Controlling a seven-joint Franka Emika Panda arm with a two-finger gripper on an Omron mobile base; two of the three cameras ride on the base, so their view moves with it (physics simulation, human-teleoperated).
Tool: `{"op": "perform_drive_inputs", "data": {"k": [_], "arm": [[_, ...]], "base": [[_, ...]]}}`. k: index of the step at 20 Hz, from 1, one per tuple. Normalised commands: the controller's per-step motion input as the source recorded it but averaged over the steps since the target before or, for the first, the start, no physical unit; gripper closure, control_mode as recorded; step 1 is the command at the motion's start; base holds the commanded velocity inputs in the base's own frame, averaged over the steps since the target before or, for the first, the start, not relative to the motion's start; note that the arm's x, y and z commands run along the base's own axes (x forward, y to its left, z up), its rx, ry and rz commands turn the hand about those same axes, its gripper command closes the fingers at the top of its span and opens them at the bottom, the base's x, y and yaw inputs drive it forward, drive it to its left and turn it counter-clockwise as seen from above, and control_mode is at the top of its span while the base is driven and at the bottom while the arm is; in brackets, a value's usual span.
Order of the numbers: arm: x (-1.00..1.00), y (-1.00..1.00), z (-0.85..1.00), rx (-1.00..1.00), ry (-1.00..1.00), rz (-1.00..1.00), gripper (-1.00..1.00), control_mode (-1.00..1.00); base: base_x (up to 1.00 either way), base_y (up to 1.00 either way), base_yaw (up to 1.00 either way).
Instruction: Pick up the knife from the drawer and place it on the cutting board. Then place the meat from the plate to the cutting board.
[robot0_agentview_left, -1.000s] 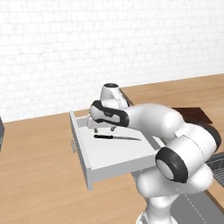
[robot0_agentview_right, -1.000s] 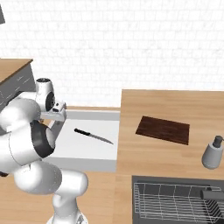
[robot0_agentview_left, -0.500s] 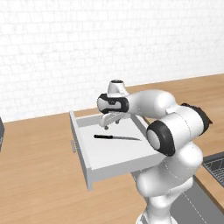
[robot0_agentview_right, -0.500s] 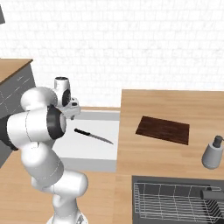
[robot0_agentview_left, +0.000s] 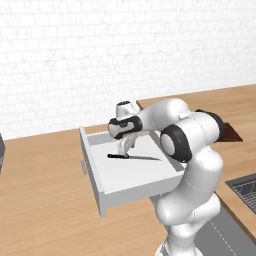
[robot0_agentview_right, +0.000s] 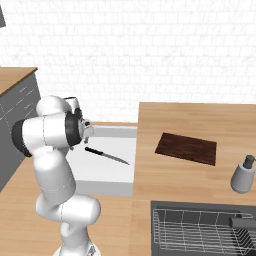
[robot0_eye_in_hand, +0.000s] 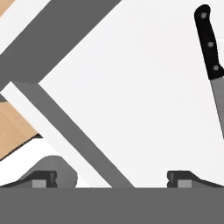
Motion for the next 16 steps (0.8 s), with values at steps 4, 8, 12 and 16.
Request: {"op": "perform_drive_inputs", "data": {"k": [4,8,12,16], "arm": [[0.17,-0.02,-0.59,-0.04,0.02,0.04,-1.00,-1.00],[0.45,0.00,-0.24,0.00,0.00,0.00,-1.00,-1.00],[0.52,0.00,-0.27,0.00,0.00,0.00,-1.00,-1.00],[0.53,-0.10,-0.24,0.00,0.00,0.00,-1.00,-1.00]], "base": [[0.00,0.00,0.00],[0.00,0.00,0.00],[0.00,0.00,0.00],[0.00,0.00,0.00]]}}
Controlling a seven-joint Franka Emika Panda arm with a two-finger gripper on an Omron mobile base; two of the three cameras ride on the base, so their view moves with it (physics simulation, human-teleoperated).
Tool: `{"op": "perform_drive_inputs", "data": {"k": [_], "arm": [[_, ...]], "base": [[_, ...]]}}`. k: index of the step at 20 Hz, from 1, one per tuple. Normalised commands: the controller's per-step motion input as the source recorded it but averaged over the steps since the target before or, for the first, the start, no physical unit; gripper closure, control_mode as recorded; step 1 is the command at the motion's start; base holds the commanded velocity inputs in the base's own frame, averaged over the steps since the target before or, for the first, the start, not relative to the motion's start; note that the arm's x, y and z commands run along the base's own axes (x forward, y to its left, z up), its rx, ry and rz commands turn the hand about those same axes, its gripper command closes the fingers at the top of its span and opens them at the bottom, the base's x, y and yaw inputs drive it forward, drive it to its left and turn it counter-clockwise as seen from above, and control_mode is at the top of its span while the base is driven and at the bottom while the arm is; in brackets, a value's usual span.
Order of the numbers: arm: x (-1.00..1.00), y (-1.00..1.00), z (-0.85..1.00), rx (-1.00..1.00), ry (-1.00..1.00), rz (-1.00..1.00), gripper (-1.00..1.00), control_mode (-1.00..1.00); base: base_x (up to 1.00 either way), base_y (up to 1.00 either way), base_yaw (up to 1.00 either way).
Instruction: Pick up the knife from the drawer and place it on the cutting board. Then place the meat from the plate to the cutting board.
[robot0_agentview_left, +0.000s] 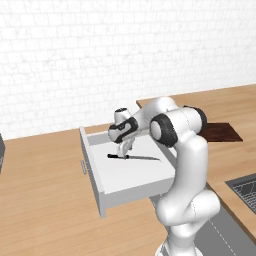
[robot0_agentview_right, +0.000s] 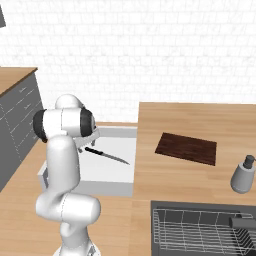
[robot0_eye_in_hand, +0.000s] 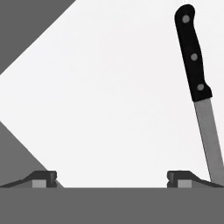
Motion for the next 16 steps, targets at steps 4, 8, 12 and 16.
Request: {"op": "perform_drive_inputs", "data": {"k": [4,8,12,16], "arm": [[0.26,-0.06,-0.48,0.00,0.00,0.00,-1.00,-1.00],[0.24,-0.03,-0.41,0.00,0.00,0.00,-1.00,-1.00],[0.47,0.00,-0.30,0.00,0.00,0.00,-1.00,-1.00],[0.41,0.00,-0.40,0.00,0.00,0.00,-1.00,-1.00]], "base": [[0.00,0.00,0.00],[0.00,0.00,0.00],[0.00,0.00,0.00],[0.00,0.00,0.00]]}}
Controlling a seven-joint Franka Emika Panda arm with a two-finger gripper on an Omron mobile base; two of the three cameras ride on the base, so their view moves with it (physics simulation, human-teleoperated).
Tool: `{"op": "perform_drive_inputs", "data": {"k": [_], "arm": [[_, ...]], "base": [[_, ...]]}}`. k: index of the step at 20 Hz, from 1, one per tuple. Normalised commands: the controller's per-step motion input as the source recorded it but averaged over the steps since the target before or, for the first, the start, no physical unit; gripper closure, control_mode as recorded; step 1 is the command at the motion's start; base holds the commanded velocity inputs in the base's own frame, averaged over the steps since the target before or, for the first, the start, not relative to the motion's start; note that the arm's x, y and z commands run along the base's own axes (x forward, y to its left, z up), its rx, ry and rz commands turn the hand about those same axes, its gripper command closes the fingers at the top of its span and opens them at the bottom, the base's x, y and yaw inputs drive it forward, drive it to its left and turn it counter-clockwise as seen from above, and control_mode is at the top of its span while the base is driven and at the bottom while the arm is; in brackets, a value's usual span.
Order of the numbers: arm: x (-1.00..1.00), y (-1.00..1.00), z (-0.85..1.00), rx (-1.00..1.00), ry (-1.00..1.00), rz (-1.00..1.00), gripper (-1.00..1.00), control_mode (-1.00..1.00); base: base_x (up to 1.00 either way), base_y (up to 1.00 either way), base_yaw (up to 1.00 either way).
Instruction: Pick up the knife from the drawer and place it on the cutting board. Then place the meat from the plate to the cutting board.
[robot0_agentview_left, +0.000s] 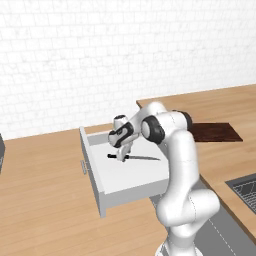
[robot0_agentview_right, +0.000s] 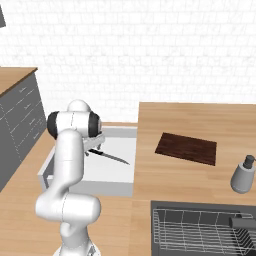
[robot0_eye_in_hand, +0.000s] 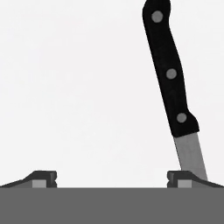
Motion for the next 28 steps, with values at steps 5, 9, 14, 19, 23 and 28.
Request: {"op": "perform_drive_inputs", "data": {"k": [5,9,14,19,23,28], "arm": [[0.51,0.00,-0.27,0.00,0.00,0.00,-1.00,-1.00],[0.24,0.00,-0.26,0.00,0.00,0.00,-1.00,-1.00],[0.00,-0.01,-0.44,-0.01,0.00,0.00,-1.00,-1.00],[0.22,-0.01,-0.27,0.00,0.00,0.00,-1.00,-1.00],[0.09,-0.03,0.00,0.00,-0.04,0.00,-1.00,-1.00],[0.05,0.00,-0.05,0.01,-0.03,0.00,-1.00,-1.00]], "base": [[0.00,0.00,0.00],[0.00,0.00,0.00],[0.00,0.00,0.00],[0.00,0.00,0.00],[0.00,0.00,0.00],[0.00,0.00,0.00]]}}
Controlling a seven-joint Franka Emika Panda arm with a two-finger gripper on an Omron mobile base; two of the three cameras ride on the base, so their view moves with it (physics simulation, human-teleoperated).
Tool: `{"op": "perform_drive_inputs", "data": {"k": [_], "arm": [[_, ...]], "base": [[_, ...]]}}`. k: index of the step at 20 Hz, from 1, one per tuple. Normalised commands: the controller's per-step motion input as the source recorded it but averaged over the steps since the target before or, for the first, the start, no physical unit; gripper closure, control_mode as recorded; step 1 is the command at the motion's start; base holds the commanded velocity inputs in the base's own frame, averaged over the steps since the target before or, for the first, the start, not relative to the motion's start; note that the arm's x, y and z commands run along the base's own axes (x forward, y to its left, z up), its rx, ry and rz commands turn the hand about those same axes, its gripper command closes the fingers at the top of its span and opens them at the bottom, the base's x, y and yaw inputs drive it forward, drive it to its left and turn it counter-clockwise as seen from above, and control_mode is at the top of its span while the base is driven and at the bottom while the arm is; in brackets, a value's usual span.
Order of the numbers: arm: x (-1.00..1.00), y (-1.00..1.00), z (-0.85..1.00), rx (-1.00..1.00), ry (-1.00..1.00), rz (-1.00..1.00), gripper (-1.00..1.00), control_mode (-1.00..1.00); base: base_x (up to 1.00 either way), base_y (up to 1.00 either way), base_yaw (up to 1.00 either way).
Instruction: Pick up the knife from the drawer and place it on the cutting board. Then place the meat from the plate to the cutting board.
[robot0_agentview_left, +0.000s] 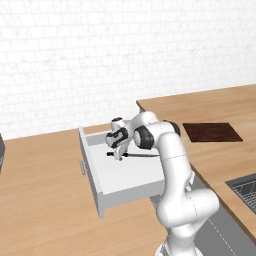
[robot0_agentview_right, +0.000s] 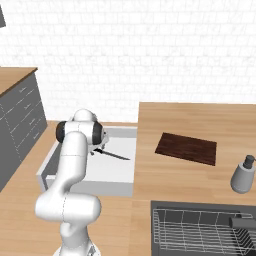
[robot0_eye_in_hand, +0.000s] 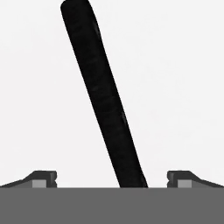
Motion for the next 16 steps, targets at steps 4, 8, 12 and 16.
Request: {"op": "perform_drive_inputs", "data": {"k": [4,8,12,16], "arm": [[0.14,0.00,-0.52,-0.02,0.00,0.00,-1.00,-1.00],[0.31,0.00,-0.53,-0.05,-0.03,0.00,1.00,-1.00],[0.09,0.00,-0.16,-0.01,-0.04,0.00,1.00,-1.00],[-0.12,-0.08,-0.04,0.00,-0.02,0.00,1.00,-1.00]], "base": [[0.00,0.00,0.00],[0.00,0.00,0.00],[0.00,0.00,0.00],[0.00,0.00,0.00]]}}
